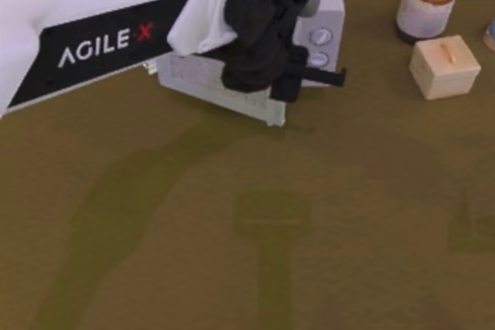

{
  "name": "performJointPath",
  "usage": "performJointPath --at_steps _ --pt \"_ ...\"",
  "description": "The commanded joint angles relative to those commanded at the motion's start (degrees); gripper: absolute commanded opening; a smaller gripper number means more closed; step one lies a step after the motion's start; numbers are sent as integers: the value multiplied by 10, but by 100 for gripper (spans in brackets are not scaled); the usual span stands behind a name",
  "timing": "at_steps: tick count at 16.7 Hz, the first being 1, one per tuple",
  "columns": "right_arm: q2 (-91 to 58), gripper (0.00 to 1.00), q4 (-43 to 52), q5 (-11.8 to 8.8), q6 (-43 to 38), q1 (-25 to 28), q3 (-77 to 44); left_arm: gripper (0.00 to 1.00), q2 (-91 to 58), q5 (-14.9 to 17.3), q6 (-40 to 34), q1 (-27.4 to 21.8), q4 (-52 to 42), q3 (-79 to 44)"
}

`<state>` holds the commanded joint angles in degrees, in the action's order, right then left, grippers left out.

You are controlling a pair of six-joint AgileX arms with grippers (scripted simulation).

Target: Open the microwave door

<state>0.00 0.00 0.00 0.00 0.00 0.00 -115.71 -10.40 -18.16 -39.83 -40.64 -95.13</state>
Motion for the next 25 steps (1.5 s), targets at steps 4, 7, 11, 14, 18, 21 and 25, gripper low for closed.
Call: performJointPath --at_steps 4,7,11,14,18,21,25 --pt "0 100 0 0 0 0 0 0 0 0 0 0 0 0" --pt "0 100 0 0 0 0 0 0 5 7 5 -2 4 10" --pt "0 100 0 0 0 0 0 0 33 23 42 7 21 48" --pt "0 100 0 0 0 0 0 0 41 29 53 10 26 59" --pt "0 100 0 0 0 0 0 0 41 29 53 10 26 59" --pt "0 100 0 0 0 0 0 0 41 29 53 10 26 59" --pt "0 100 0 0 0 0 0 0 41 29 53 10 26 59"
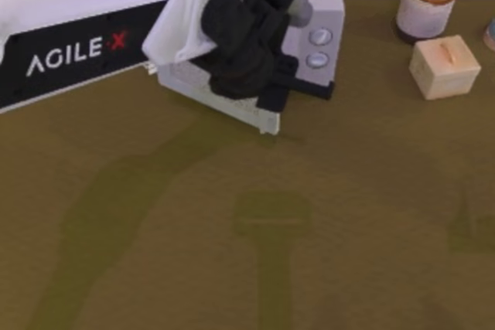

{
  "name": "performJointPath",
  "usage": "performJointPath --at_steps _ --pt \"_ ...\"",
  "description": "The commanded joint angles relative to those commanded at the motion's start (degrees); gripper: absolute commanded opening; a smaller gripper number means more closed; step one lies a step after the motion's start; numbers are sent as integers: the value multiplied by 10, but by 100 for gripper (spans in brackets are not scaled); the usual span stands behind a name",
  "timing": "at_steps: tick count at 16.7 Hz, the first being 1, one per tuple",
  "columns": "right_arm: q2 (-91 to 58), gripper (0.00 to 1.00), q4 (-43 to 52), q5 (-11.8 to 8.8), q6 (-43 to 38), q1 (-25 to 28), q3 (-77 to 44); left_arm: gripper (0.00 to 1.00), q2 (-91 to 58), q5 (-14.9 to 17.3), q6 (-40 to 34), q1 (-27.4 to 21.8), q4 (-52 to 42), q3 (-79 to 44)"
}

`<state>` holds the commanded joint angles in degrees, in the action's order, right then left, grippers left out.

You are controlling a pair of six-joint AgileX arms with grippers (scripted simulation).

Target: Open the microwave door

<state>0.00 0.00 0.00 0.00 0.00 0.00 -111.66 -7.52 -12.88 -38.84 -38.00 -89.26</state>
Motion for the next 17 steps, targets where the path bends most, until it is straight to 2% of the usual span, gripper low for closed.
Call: performJointPath --at_steps 12,17 --pt "0 100 0 0 0 0 0 0 0 0 0 0 0 0" --pt "0 100 0 0 0 0 0 0 17 18 26 4 9 27"
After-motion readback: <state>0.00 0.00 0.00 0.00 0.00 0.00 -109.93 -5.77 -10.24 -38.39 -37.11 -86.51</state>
